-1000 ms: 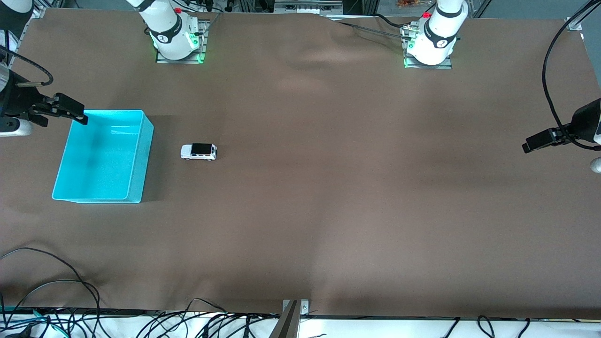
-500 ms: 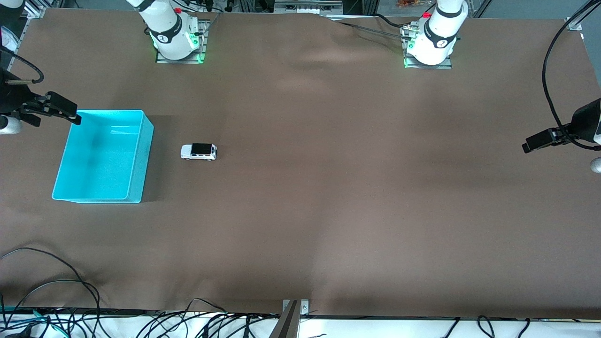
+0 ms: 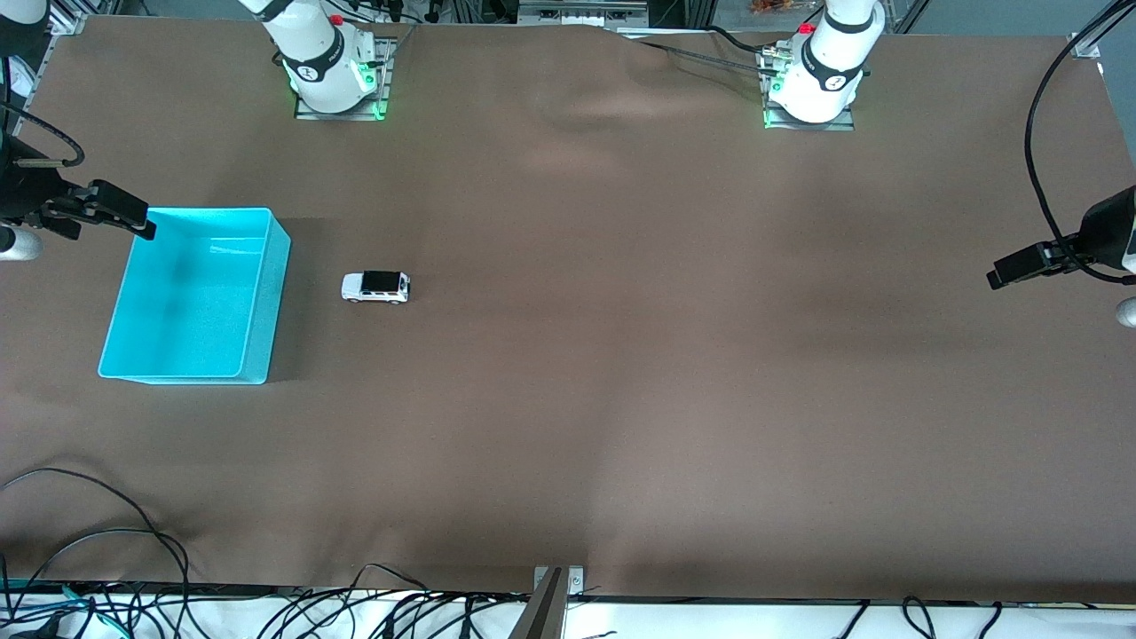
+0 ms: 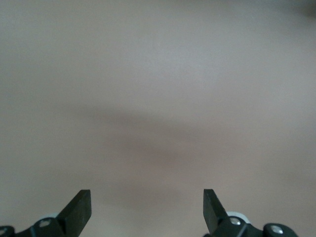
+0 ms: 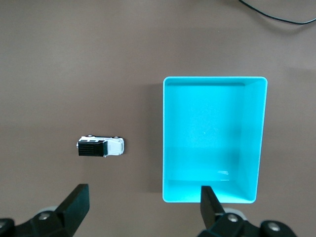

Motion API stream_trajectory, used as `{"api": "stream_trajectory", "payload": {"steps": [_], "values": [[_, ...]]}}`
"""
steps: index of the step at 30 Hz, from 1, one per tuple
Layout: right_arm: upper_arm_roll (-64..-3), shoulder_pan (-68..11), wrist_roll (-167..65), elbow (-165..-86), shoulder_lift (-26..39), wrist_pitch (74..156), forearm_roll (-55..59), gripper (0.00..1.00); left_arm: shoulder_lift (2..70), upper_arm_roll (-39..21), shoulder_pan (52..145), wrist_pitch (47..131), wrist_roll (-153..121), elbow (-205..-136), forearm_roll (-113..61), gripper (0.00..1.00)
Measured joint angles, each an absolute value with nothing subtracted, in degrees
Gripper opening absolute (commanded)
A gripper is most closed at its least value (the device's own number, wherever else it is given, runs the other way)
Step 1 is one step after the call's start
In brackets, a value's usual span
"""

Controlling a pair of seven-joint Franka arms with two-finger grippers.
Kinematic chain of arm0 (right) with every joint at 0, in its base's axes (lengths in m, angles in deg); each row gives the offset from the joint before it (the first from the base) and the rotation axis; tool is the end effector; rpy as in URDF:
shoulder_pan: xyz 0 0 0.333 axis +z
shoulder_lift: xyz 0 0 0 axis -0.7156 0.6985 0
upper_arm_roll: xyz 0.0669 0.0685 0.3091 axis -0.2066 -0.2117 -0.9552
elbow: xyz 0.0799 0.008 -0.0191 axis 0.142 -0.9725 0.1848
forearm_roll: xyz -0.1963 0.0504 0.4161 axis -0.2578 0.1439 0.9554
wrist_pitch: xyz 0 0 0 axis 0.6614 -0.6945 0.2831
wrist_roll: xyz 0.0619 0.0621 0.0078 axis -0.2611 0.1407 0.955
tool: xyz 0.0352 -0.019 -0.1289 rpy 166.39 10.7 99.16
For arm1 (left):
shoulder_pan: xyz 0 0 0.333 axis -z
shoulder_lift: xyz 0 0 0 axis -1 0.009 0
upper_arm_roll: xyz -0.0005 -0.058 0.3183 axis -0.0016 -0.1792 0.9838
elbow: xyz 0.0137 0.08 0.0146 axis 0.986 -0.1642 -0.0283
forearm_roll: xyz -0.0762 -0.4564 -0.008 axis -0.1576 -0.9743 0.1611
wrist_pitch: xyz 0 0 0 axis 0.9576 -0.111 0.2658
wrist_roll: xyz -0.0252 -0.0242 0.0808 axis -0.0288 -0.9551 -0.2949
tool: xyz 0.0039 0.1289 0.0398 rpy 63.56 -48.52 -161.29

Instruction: Wind and store white jeep toy

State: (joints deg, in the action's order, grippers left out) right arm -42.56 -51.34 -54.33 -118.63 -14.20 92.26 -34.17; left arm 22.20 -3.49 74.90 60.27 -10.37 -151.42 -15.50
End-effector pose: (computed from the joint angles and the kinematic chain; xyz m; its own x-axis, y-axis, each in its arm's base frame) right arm 0.6429 -0.0192 0.5606 0.9994 -0.0004 -0.0338 -0.0009 -0.9999 -0.0147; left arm 0.6797 0.0411 0.5538 0.9668 0.2413 -0.0845 0.2419 -0.9703 -0.0035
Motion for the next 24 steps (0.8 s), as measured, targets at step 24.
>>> {"api": "stream_trajectory", "payload": {"steps": [24], "values": [[-42.6,-51.4,-56.5,-119.3,-12.7,92.0,-34.2,1.0,22.2,-3.5,74.9,60.3,-10.4,-151.4,-15.5,1.0]]}}
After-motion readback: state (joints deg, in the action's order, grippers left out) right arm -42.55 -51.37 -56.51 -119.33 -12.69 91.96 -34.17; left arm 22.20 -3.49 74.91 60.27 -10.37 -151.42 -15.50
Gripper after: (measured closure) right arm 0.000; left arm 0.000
